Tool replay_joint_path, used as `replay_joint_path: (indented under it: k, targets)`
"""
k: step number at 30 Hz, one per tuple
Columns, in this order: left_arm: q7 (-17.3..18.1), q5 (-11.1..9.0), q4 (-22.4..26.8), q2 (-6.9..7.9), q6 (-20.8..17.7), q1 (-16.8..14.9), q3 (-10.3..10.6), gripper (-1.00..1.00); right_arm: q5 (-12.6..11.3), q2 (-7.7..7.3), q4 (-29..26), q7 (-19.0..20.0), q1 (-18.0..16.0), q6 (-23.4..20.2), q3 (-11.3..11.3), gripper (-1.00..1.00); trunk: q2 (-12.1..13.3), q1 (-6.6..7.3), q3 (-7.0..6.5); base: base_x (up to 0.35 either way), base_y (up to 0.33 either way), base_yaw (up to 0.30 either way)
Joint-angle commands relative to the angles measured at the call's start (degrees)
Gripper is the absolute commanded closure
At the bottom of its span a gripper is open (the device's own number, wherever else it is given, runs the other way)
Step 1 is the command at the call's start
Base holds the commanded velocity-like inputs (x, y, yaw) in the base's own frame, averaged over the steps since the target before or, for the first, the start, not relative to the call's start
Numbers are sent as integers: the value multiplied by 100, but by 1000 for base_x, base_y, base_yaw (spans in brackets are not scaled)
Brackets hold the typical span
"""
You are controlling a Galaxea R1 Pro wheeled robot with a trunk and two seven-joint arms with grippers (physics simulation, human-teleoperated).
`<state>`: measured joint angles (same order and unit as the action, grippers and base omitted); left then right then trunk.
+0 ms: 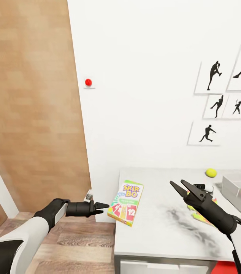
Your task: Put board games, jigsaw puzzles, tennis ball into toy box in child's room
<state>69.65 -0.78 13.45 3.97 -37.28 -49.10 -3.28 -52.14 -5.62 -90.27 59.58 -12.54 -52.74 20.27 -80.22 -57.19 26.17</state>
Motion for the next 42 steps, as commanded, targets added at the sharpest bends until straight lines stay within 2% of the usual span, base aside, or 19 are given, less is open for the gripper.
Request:
replay_joint_path:
  k: [1,10,14,42]
  targets:
    - [14,2,0,2,-58,-4,-23,-100,-7,-1,0,10,-4,-26,3,-100,-45,-22,25,0,0,0]
    - [14,0,0,7,-58,-4,-16,-100,-7,-1,0,10,-5,-26,3,-100,-85,-44,43,0,0,0]
    - [14,-1,0,8,-53,-4,-15,-100,-7,-1,1,10,-3,-26,9,-100,-246,-132,114,0,0,0]
    - [22,-1,9,17,-48,-4,-14,-100,-18,8,1,70,-3,9,143,-100,-246,-132,114,0,-10,0]
